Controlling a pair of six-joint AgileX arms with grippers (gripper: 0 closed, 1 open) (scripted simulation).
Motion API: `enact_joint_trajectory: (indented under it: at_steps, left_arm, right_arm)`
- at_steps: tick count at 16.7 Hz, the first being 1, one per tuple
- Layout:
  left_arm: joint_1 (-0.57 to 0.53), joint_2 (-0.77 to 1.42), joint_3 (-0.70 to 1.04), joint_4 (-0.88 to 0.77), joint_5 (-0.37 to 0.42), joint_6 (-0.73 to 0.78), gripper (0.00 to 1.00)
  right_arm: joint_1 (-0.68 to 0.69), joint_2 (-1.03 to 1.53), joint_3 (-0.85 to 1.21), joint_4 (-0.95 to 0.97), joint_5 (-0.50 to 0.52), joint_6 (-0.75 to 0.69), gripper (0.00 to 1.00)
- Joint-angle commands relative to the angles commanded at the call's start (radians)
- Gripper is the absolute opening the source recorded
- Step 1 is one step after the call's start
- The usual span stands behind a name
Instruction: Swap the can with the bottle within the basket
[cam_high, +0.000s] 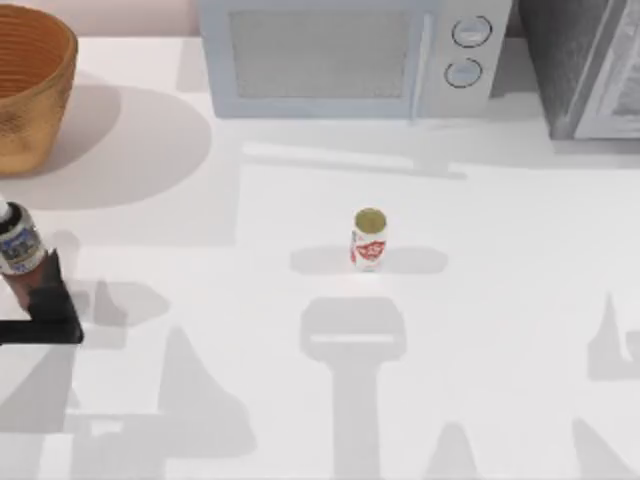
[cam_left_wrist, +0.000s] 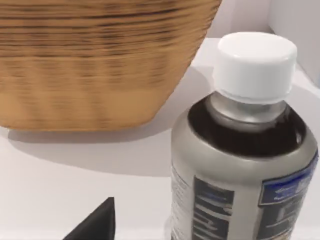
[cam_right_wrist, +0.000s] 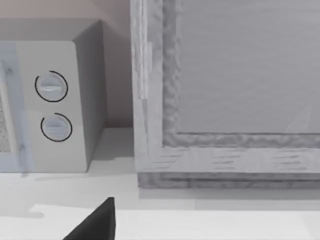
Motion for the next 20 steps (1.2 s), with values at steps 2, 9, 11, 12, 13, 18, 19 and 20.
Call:
enact_joint_trajectory:
  at_steps: [2,9,11,12,13,18,19,20]
  left_arm:
    - [0.005,0.081,-0.001,0.068,0.002,0.002,1.00]
    - [0.005,0.129,-0.003,0.107,0.002,0.003,1.00]
    - [0.004,0.145,0.015,0.103,-0.001,0.002,1.00]
    - [0.002,0.165,0.038,0.098,-0.004,0.002,1.00]
    - [0.000,0.189,0.070,0.093,-0.006,0.001,1.00]
    - [-0.015,0.304,0.225,0.056,-0.019,-0.002,1.00]
    - [-0.016,0.308,0.229,0.055,-0.019,-0.002,1.00]
    - [-0.016,0.308,0.229,0.055,-0.019,-0.002,1.00]
  right_arm:
    - [0.000,0.000,0.000,0.000,0.000,0.000,1.00]
    - [0.000,0.000,0.000,0.000,0.000,0.000,1.00]
    - [0.000,0.000,0.000,0.000,0.000,0.000,1.00]
    - [0.000,0.000,0.000,0.000,0.000,0.000,1.00]
    - [0.000,0.000,0.000,0.000,0.000,0.000,1.00]
    - [0.000,0.000,0.000,0.000,0.000,0.000,1.00]
    - [0.000,0.000,0.000,0.000,0.000,0.000,1.00]
    - [0.000,0.000,0.000,0.000,0.000,0.000,1.00]
